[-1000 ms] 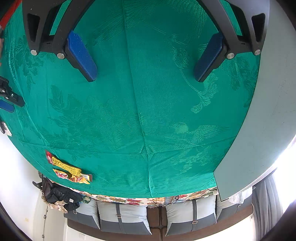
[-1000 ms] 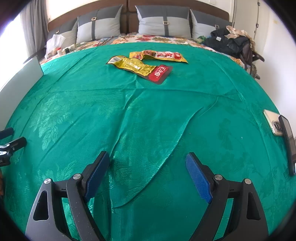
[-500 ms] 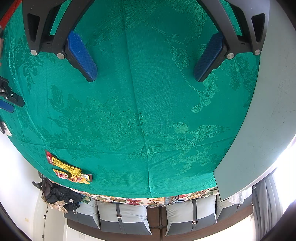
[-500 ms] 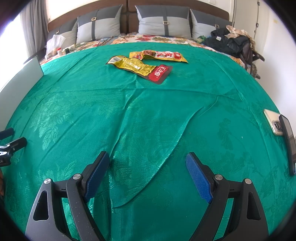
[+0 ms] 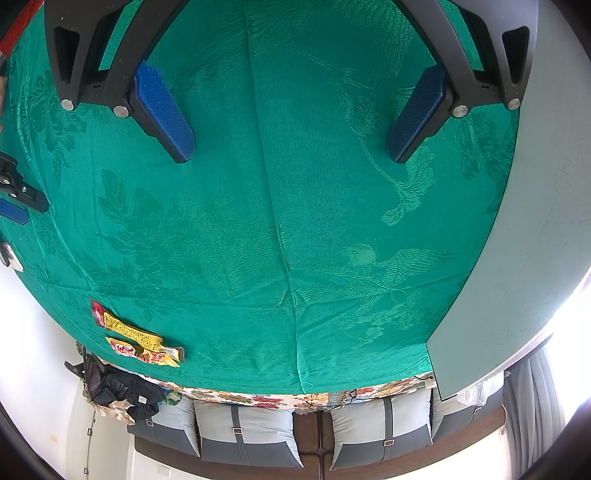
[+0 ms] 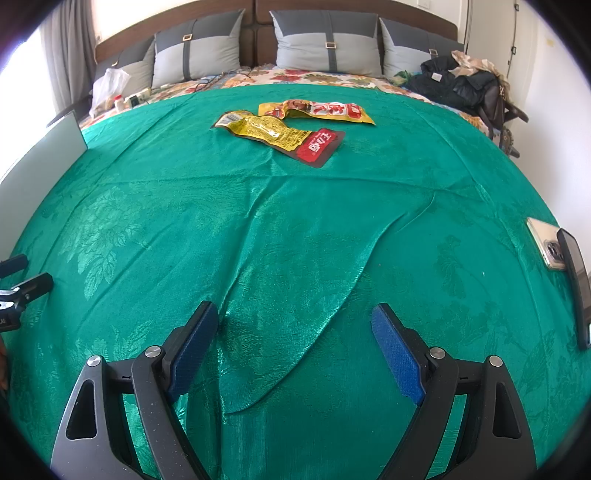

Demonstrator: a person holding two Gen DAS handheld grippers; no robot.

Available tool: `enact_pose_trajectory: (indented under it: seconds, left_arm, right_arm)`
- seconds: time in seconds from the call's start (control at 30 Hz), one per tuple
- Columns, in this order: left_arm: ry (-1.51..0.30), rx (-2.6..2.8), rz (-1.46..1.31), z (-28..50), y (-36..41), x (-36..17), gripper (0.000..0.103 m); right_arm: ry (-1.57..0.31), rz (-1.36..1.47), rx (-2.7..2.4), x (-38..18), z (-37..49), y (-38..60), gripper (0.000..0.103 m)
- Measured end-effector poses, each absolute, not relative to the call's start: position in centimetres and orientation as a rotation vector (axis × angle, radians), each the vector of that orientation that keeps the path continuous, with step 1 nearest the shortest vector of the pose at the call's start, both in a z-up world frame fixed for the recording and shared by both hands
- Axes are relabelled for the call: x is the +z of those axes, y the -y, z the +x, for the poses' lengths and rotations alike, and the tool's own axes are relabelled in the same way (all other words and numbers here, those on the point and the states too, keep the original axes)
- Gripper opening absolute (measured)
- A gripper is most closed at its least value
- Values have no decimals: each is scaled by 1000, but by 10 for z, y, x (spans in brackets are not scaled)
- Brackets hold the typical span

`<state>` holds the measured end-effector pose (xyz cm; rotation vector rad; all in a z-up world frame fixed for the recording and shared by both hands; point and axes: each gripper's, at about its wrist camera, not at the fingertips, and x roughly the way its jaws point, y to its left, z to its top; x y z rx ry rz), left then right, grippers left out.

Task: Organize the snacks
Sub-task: 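Move both open grippers back toward the remaining yellow packs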

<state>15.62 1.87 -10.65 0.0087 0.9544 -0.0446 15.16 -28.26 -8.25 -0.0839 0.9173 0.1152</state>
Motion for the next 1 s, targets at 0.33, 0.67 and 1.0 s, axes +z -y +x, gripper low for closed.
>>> enact_pose_trajectory:
  seconds: [0.33, 0.67, 1.0]
  left_arm:
    - [-954, -45, 9, 156, -19, -107, 103]
    - [-954, -45, 7, 157, -18, -108, 103]
    - [-954, -45, 7, 157, -18, -108, 103]
  right_arm:
    - [-917, -83, 115, -82, 152, 283, 88]
    - [-920, -85, 112, -83, 153, 283, 89]
    - [-921, -84, 111, -84, 153, 283, 90]
